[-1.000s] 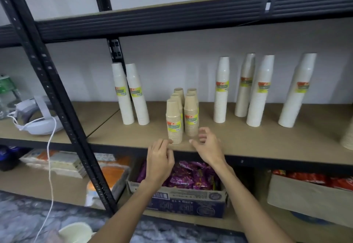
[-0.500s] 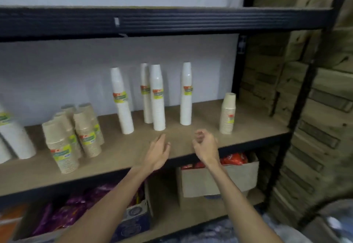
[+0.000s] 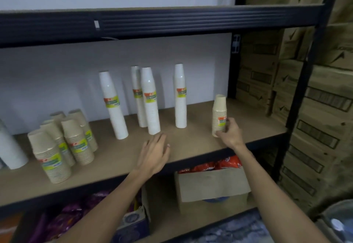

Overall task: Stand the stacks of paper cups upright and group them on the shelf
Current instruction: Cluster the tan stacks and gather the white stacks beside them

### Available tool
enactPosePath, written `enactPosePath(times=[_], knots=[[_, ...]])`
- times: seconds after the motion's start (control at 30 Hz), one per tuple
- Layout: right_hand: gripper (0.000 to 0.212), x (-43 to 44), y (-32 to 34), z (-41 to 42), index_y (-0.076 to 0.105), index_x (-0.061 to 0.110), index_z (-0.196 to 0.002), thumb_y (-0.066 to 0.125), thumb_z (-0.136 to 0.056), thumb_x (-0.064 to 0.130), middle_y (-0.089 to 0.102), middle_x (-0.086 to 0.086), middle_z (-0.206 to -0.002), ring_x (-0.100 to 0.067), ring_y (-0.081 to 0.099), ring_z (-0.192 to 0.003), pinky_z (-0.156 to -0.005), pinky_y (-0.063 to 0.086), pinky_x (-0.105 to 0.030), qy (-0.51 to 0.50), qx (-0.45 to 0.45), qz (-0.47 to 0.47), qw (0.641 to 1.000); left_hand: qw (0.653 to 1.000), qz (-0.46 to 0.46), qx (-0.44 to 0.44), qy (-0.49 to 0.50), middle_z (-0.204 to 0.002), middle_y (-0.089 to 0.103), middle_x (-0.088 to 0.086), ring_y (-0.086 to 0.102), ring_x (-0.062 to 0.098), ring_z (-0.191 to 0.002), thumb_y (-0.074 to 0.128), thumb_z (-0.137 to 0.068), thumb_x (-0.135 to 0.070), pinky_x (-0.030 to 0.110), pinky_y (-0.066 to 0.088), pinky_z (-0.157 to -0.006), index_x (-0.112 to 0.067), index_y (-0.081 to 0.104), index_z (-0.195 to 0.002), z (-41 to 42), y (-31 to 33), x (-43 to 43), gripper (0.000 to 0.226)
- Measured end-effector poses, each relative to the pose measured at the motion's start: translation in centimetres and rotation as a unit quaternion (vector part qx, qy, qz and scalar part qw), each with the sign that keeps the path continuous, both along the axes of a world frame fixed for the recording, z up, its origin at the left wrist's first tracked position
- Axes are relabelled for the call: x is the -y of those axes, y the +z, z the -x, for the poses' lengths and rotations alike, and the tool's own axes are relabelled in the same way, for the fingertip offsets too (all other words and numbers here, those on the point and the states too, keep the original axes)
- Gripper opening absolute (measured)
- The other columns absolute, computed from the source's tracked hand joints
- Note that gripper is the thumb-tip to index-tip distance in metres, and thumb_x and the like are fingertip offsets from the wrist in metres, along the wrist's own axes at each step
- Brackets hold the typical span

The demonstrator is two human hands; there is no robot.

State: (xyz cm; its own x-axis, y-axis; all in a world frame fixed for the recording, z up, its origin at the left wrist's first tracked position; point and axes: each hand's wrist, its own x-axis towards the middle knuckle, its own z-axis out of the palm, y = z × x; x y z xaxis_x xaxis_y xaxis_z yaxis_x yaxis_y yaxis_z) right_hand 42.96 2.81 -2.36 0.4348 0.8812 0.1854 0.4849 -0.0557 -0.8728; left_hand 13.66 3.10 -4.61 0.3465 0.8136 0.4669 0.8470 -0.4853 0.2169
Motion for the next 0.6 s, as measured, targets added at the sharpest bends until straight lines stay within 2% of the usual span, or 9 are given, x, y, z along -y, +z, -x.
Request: enactPosePath(times=[0.17,0.23,0.37,0.5,0.6], knots=[[0.050,1.7,-0.2,4.6,0.051,0.016,-0.112,0.085,-0.075,0.017,0.069,-0.002,-0.115,-0.018,0.067,-0.101,-0.092,0.053,-0.036,0.077,0.013,-0.017,0.997,0.998,-0.053,-0.025,0.000,-0.139,0.050,-0.003,0.048,0.016,-0.121,0.036,-0.097,-0.038,0.035,0.036,-0.094,-0.021,0.050,-0.131,4.3,0.5,2.4,0.041],[0.051,2.5,-0.2,7.6,0.052,0.015,-0.113,0.085,-0.074,0.018,0.069,0.002,-0.111,-0.012,0.066,-0.096,-0.089,0.053,-0.031,0.121,0.009,-0.024,0.992,0.997,-0.076,-0.029,-0.001,-0.135,0.053,-0.005,0.049,0.013,-0.118,0.038,-0.096,-0.041,0.033,0.035,-0.094,-0.022,0.054,-0.127,6.8,0.0,4.0,0.040],[0.058,3.4,-0.4,14.4,0.052,0.021,-0.123,0.085,-0.075,0.019,0.067,0.005,-0.114,-0.012,0.065,-0.101,-0.092,0.053,-0.034,0.196,0.004,-0.031,0.980,0.995,-0.096,-0.008,0.030,-0.130,0.055,-0.004,0.051,0.014,-0.116,0.040,-0.095,-0.041,0.032,0.033,-0.095,-0.020,0.057,-0.122,12.4,-1.2,7.2,0.038],[0.056,4.2,-0.5,21.1,0.054,0.019,-0.118,0.086,-0.072,0.018,0.068,0.005,-0.106,-0.007,0.067,-0.092,-0.085,0.055,-0.030,0.234,0.001,-0.047,0.971,0.989,-0.127,0.025,0.069,-0.132,0.056,-0.001,0.052,0.017,-0.119,0.043,-0.095,-0.035,0.041,0.039,-0.097,-0.017,0.059,-0.120,18.4,-1.7,10.1,0.035],[0.053,4.7,-0.8,25.6,0.054,0.021,-0.115,0.086,-0.073,0.017,0.067,0.008,-0.103,0.000,0.064,-0.089,-0.080,0.053,-0.024,0.266,0.001,-0.043,0.963,0.980,-0.156,0.048,0.113,-0.128,0.058,0.001,0.053,0.020,-0.119,0.044,-0.094,-0.030,0.040,0.040,-0.093,-0.015,0.060,-0.119,22.8,-1.8,11.7,0.034]])
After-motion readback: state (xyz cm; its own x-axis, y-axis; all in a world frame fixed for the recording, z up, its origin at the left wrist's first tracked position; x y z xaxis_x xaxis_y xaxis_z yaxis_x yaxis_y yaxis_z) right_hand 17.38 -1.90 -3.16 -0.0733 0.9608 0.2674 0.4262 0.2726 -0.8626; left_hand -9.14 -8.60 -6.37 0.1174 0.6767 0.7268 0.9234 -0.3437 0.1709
